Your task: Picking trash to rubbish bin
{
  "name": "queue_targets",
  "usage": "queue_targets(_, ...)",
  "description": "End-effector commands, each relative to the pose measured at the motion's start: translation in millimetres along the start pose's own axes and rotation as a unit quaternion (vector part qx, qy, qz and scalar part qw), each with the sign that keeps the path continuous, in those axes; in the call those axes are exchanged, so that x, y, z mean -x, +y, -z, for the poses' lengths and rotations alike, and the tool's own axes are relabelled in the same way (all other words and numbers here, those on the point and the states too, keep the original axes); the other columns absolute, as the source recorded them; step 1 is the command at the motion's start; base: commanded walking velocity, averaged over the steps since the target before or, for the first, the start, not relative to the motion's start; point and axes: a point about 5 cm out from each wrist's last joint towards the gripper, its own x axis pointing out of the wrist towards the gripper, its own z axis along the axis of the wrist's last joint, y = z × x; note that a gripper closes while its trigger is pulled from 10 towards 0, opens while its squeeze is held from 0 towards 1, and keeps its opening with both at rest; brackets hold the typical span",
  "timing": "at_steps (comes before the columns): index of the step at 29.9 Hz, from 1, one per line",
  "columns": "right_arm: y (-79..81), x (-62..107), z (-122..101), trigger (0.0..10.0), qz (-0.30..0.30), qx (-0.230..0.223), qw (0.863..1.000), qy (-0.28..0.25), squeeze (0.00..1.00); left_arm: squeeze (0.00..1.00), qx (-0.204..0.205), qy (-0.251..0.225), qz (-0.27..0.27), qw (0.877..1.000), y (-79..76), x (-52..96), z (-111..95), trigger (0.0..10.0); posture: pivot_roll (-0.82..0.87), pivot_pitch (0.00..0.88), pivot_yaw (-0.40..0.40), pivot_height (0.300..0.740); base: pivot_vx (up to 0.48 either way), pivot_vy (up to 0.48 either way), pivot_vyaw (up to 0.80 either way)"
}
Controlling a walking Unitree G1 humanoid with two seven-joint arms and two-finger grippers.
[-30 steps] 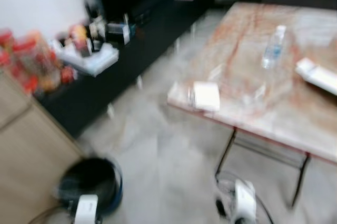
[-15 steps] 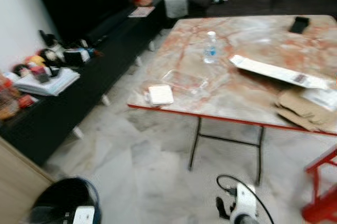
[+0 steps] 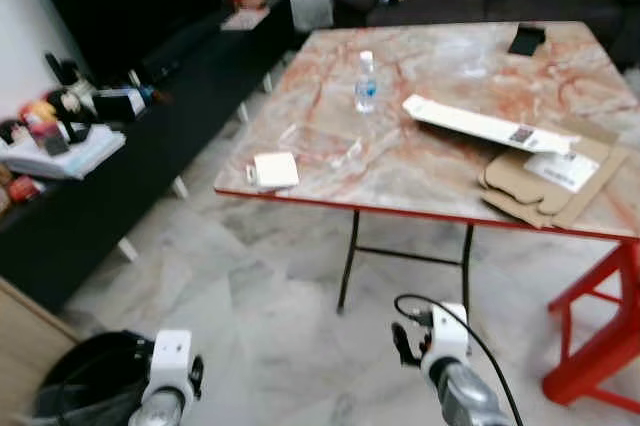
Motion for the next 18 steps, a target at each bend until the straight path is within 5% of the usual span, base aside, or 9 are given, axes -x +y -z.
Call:
queue_targets(1, 10.9, -5.8, -18, 10.0, -0.023, 0.013, 0.999, -0.034, 0.00, 0.00, -0.005, -0.039, 0.001, 0.999, 0.6, -6.0, -19, 10.0, 0.08, 0.000, 0.067, 0.740, 0.000, 0.000, 0.00)
queue_targets(7, 20.7, -13.8, -59, 10.0, -0.040, 0.021, 0.992, -0.117, 0.00, 0.00, -0.021, -0.122, 0.025, 0.992, -15.3, -14.1, -57, 10.0, 0.08, 0.000, 0.062, 0.740, 0.000, 0.000, 0.00)
queue_targets(8, 32.0, -15.6, -99, 10.0, -0.058, 0.036, 0.977, -0.201, 0.00, 0.00, -0.040, -0.208, 0.047, 0.976, -28.5, -15.5, -96, 10.0, 0.08, 0.000, 0.061, 0.740, 0.000, 0.000, 0.00)
queue_targets(9, 36.0, -14.9, -111, 10.0, -0.064, 0.044, 0.971, -0.228, 0.00, 0.00, -0.045, -0.236, 0.054, 0.969, -32.4, -14.6, -108, 10.0, 0.08, 0.000, 0.061, 0.740, 0.000, 0.000, 0.00)
queue_targets(18, 67.2, -3.3, -171, 10.0, -0.107, 0.069, 0.924, -0.361, 0.00, 0.00, -0.045, -0.351, 0.068, 0.933, -44.7, -5.4, -172, 10.0, 0.07, 0.000, 0.079, 0.740, 0.000, 0.000, 0.00)
